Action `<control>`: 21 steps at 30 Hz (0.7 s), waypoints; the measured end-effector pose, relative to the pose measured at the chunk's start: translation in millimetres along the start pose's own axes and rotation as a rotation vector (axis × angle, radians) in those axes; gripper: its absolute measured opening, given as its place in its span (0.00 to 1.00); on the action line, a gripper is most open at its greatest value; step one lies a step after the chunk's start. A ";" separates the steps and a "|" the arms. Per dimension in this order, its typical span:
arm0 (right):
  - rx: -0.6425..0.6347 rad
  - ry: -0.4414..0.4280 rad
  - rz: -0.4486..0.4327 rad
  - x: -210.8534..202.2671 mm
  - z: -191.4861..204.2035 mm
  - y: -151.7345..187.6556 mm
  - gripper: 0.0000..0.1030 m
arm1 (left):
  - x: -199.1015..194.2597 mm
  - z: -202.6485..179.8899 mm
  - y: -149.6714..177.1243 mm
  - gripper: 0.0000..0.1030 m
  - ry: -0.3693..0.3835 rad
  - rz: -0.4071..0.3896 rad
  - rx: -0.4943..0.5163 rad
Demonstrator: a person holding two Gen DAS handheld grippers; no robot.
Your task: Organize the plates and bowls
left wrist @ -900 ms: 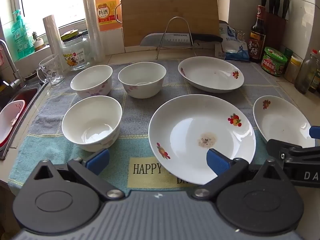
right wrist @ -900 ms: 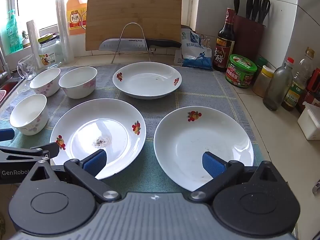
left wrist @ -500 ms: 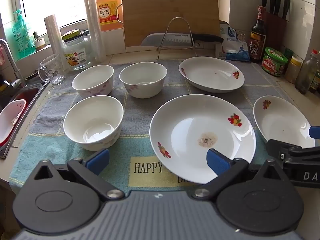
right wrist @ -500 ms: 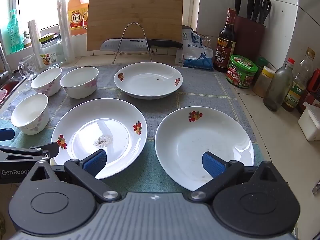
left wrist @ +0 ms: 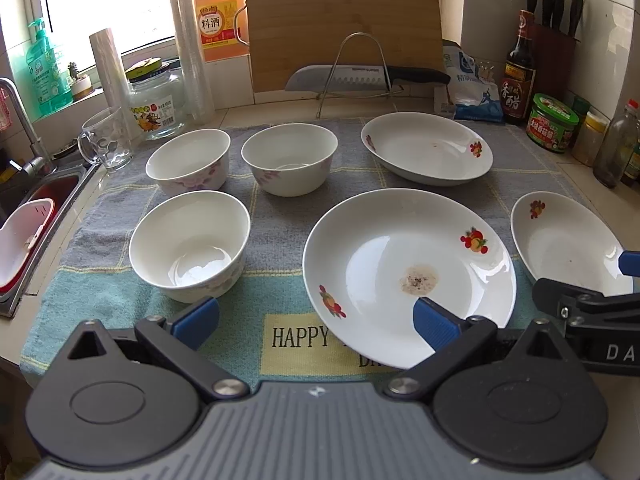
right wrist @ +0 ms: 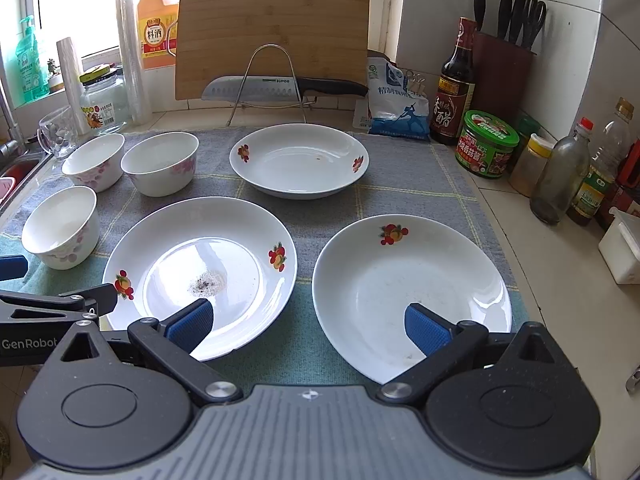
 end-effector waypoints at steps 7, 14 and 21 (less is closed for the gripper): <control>0.001 0.002 0.000 0.1 0.3 -0.6 1.00 | 0.4 -0.8 -1.1 0.99 0.005 -0.003 0.007; 0.002 0.006 -0.002 0.6 -0.6 -1.0 1.00 | -0.6 -0.7 -1.9 0.99 0.007 -0.003 0.012; 0.002 0.005 0.000 0.4 -0.6 -0.8 1.00 | -0.9 -0.3 -2.6 0.99 0.008 -0.002 0.013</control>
Point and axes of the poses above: each gripper's, at about its wrist camera, not at the fingertips, and x roughly the way its jaws point, z to its left, y to its underside, the point moved 9 cm from there along x, roughly the way its jaws point
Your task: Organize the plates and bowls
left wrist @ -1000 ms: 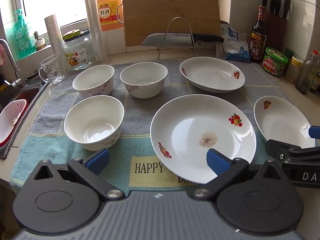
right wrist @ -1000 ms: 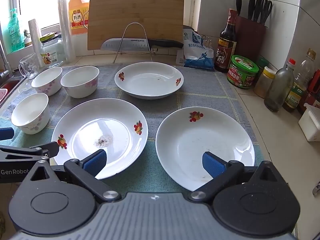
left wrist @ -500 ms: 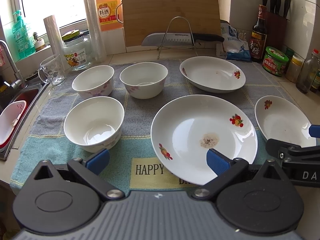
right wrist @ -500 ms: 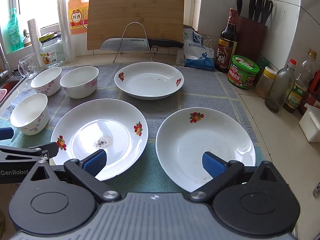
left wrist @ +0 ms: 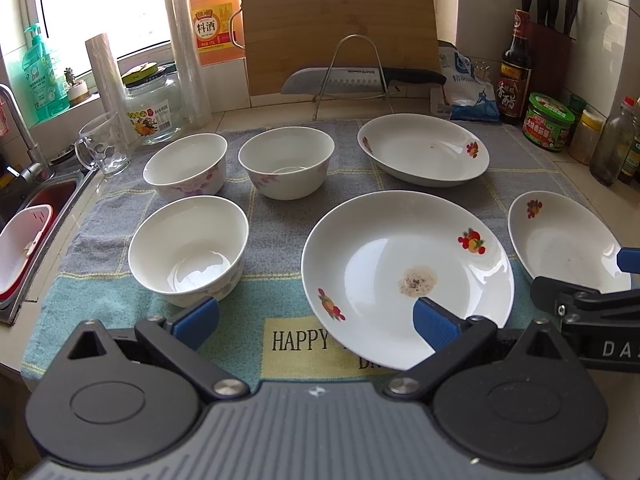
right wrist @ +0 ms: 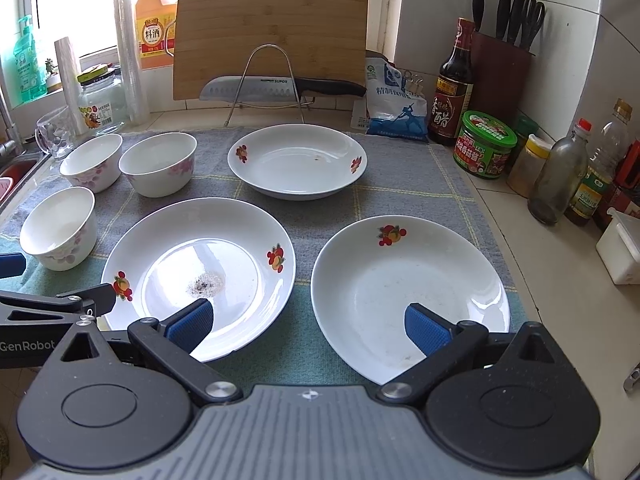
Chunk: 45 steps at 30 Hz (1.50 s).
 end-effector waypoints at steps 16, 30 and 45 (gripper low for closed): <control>-0.006 0.004 -0.001 -2.7 2.5 -0.8 1.00 | -2.3 0.2 -0.6 0.99 0.003 -0.002 0.002; -0.007 0.007 -0.003 -4.6 4.2 -1.3 1.00 | -4.2 2.6 -1.3 0.99 0.013 -0.009 0.009; -0.001 0.030 -0.012 -10.2 9.4 -2.3 1.00 | -5.5 9.6 -3.6 0.99 0.011 -0.039 0.044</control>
Point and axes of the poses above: each gripper's, at about its wrist camera, not at the fingertips, and x roughly the way its jaws point, z to its left, y to its underside, the point moved 9 cm from there along x, roughly the way its jaws point
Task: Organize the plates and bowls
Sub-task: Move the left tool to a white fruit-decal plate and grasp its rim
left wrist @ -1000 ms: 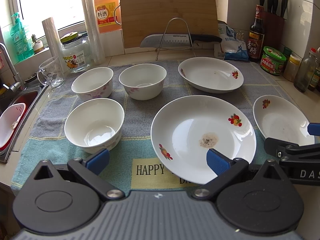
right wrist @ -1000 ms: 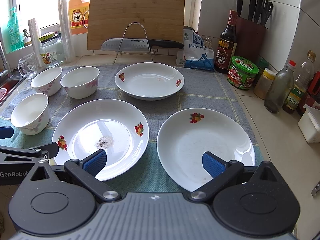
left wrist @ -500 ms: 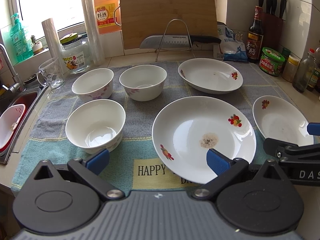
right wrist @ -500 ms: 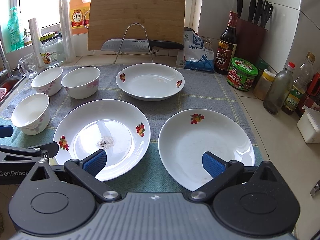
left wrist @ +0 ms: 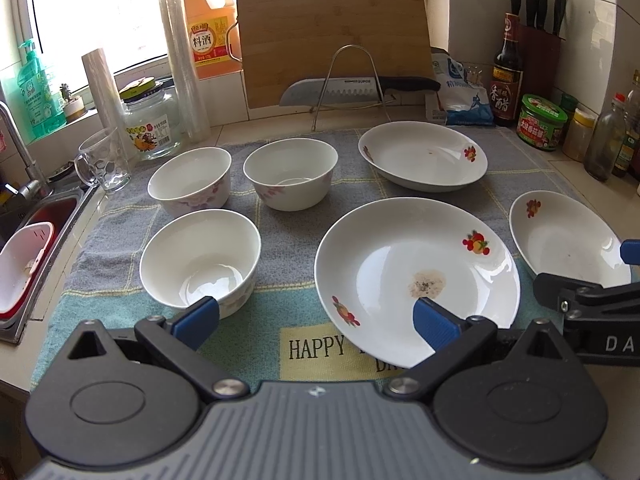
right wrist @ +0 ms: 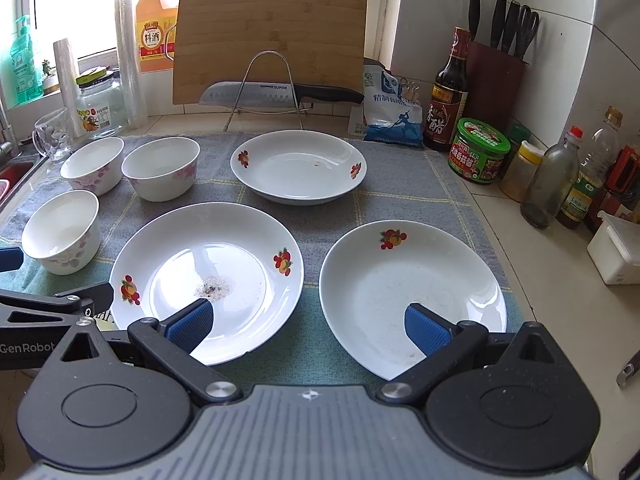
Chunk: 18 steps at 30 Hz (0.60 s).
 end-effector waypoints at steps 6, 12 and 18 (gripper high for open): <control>0.010 0.025 -0.024 -4.7 -1.3 -1.8 1.00 | -0.1 0.9 -3.7 0.99 0.056 -0.015 0.025; 0.031 0.071 -0.043 -8.3 -12.7 0.3 1.00 | -2.8 -0.1 -10.8 0.99 0.135 -0.043 0.092; 0.072 0.151 -0.043 -14.7 -29.7 18.5 1.00 | -1.4 -4.8 -14.3 0.99 0.218 -0.060 0.153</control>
Point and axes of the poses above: each gripper's, at about its wrist camera, not at the fingertips, and x roughly the way its jaws point, z to its left, y to its underside, the point moved 9 cm from there along x, roughly the way its jaws point
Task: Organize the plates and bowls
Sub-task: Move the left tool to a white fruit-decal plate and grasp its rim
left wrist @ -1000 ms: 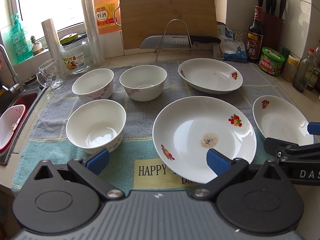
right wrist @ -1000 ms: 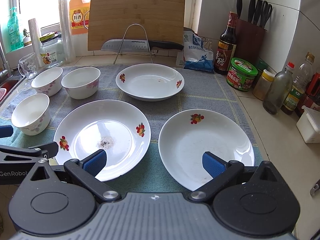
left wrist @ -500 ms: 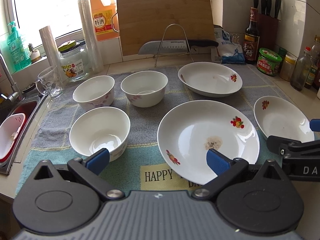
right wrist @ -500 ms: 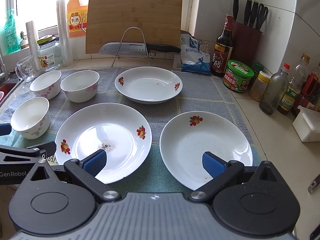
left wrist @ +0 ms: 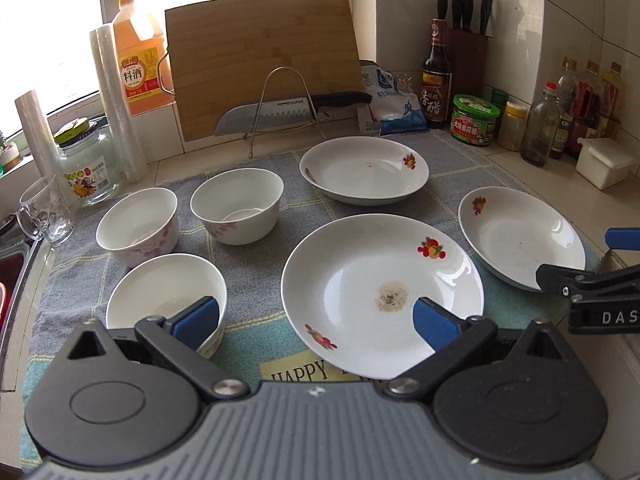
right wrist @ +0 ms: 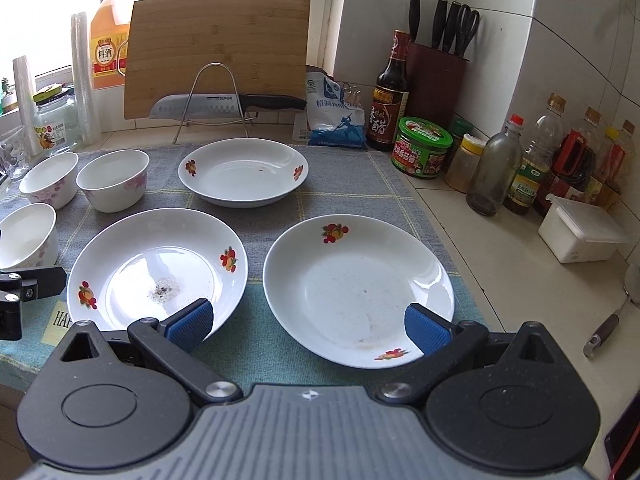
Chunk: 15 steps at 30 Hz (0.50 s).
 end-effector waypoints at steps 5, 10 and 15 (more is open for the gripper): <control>0.027 0.034 0.018 -3.1 -13.8 18.7 1.00 | 5.4 -9.6 -3.5 0.99 0.054 0.005 0.040; 0.064 0.051 0.051 5.8 -28.9 33.5 1.00 | 13.8 -18.7 -8.0 0.99 0.088 0.030 0.057; 0.055 0.028 0.071 22.5 -38.3 42.0 1.00 | 26.5 -26.2 -17.4 0.99 0.090 0.044 0.064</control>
Point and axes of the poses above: each gripper's, at about its wrist camera, not at the fingertips, and x roughly the way its jaws point, z to its left, y to its underside, the point moved 9 cm from there along x, roughly the way its jaws point
